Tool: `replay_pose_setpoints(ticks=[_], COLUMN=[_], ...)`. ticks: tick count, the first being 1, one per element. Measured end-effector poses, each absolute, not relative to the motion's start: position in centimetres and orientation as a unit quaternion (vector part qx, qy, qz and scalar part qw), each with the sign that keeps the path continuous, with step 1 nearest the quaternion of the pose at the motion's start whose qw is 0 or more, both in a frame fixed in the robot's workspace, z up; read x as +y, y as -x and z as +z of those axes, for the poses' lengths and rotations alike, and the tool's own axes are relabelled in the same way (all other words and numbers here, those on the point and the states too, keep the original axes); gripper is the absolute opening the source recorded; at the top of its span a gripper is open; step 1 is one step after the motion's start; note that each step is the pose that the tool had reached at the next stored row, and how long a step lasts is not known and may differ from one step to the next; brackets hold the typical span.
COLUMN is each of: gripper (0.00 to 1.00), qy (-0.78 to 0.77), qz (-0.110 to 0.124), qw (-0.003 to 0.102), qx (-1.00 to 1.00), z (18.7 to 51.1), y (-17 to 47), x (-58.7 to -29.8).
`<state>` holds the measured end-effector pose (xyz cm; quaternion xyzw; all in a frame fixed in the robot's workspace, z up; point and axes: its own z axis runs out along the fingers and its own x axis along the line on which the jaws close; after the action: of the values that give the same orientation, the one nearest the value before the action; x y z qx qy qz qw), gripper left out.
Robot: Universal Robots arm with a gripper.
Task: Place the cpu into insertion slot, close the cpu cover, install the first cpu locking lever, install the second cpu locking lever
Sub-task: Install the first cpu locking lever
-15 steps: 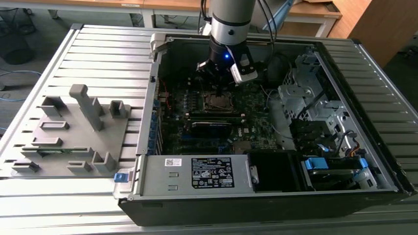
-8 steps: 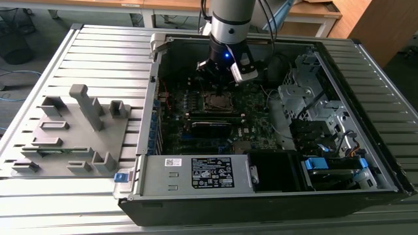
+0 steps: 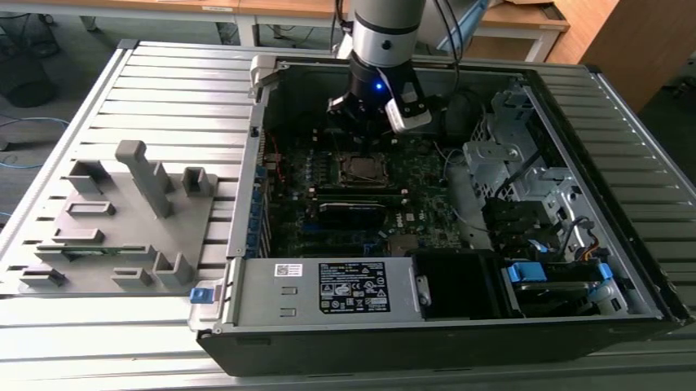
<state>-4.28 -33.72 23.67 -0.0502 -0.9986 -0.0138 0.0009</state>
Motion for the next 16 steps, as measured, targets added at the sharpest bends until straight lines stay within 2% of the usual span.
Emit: replay_pose_setpoints(ticks=[16], gripper=[0.11], qy=[0.050], qz=[-0.014], qw=[0.001], qx=[-0.999], z=[24.75], y=[4.28], x=[-33.71])
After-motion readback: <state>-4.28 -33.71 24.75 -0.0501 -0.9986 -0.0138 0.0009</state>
